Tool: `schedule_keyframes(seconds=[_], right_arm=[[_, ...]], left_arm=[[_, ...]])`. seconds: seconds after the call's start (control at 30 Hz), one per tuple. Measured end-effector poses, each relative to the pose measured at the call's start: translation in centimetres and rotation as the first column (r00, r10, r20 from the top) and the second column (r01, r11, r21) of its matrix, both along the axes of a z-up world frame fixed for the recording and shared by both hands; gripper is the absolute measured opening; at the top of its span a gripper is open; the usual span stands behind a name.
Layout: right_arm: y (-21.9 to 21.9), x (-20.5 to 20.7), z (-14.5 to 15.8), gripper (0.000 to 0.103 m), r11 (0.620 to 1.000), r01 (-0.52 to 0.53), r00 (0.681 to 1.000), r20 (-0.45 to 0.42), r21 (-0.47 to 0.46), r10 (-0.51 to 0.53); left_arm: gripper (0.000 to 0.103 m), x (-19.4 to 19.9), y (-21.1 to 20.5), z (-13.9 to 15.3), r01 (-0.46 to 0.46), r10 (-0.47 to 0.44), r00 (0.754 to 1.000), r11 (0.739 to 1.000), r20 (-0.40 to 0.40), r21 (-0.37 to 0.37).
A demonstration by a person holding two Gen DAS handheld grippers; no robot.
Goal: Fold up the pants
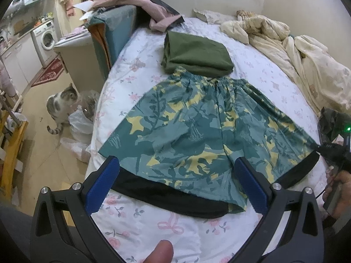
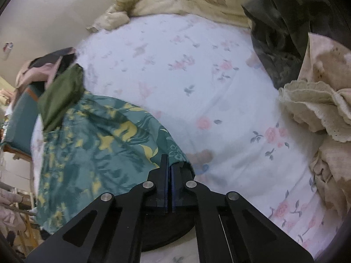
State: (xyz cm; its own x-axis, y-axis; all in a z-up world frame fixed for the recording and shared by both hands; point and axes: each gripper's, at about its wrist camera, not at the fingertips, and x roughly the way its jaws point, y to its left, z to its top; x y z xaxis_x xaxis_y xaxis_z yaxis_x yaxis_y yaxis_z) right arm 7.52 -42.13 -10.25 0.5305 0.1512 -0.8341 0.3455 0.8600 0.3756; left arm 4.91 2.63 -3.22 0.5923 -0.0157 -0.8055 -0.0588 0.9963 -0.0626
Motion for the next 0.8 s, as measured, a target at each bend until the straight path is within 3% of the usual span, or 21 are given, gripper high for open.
schedule_keyframes(seconds=[0.13, 0.23, 0.47, 0.53, 0.6, 0.63, 0.7, 0.8], right_arm=[[1.2, -1.0, 1.8, 0.0, 0.998, -0.033, 0.998, 0.051, 0.062, 0.03], [2.8, -1.3, 2.7, 0.0, 0.992, -0.085, 0.993, 0.088, 0.095, 0.077], [4.9, -2.7, 3.5, 0.0, 0.966, -0.192, 0.978, 0.118, 0.174, 0.173], [5.8, -2.7, 3.3, 0.0, 0.957, -0.222, 0.972, 0.116, 0.188, 0.203], [6.7, -2.4, 3.2, 0.0, 0.952, -0.25, 0.966, 0.112, 0.177, 0.233], [7.3, -2.1, 3.1, 0.0, 0.948, -0.268, 0.962, 0.109, 0.174, 0.252], [8.2, -1.7, 2.7, 0.0, 0.94, -0.295, 0.955, 0.097, 0.173, 0.281], [9.4, -1.5, 2.1, 0.0, 0.928, -0.332, 0.943, 0.081, 0.172, 0.322]], left_arm=[[0.103, 2.8, -1.2, -0.3, 0.056, -0.055, 0.996, 0.998, -0.073, 0.011], [0.103, 6.3, -2.3, -0.7, 0.089, -0.102, 0.984, 0.992, -0.148, -0.086], [0.102, 16.7, -8.8, -1.9, 0.15, -0.173, 0.96, 0.982, -0.22, -0.118], [0.102, 20.1, -12.1, -3.2, 0.182, -0.217, 0.942, 0.971, -0.256, -0.153], [0.099, 23.3, -16.1, -5.2, 0.22, -0.292, 0.899, 0.946, -0.327, -0.24], [0.09, 24.3, -17.7, -5.8, 0.226, -0.306, 0.888, 0.94, -0.343, -0.254], [0.088, 26.3, -21.0, -6.4, 0.256, -0.324, 0.887, 0.938, -0.329, -0.233], [0.085, 29.5, -25.3, -8.6, 0.313, -0.34, 0.878, 0.94, -0.337, -0.134]])
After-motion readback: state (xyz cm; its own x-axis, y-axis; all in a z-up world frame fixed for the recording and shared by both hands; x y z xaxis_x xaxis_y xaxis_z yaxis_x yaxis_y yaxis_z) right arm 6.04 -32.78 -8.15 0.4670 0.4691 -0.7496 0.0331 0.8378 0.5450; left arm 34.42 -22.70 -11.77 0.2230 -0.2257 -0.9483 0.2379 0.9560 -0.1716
